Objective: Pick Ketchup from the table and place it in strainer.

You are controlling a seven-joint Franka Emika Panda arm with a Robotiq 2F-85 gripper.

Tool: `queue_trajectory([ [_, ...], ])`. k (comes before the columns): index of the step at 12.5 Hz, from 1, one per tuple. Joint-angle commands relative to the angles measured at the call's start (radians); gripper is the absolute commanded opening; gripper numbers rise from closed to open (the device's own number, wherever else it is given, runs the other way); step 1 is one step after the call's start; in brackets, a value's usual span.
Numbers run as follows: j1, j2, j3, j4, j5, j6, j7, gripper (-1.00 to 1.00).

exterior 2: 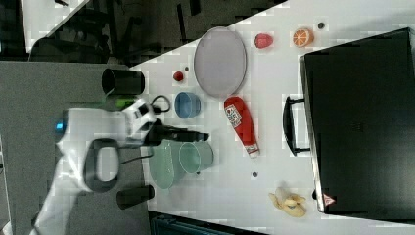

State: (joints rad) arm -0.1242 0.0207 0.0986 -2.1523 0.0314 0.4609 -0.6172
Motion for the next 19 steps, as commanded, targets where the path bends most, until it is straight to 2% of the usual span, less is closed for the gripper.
queue_trajectory([
  [1,0.009,0.023,0.000,-0.052,-0.006,0.138,-0.309,1.00],
  [7,0.038,0.180,0.002,-0.165,-0.021,0.465,-0.350,1.00],
  [14,0.039,0.352,-0.006,-0.218,-0.022,0.704,-0.350,1.00],
  [15,0.040,0.366,-0.005,-0.221,-0.022,0.726,-0.350,0.93],
  [18,0.039,0.361,-0.003,-0.221,-0.021,0.732,-0.348,0.21],
  [19,0.039,0.345,-0.002,-0.219,-0.021,0.732,-0.346,0.16],
])
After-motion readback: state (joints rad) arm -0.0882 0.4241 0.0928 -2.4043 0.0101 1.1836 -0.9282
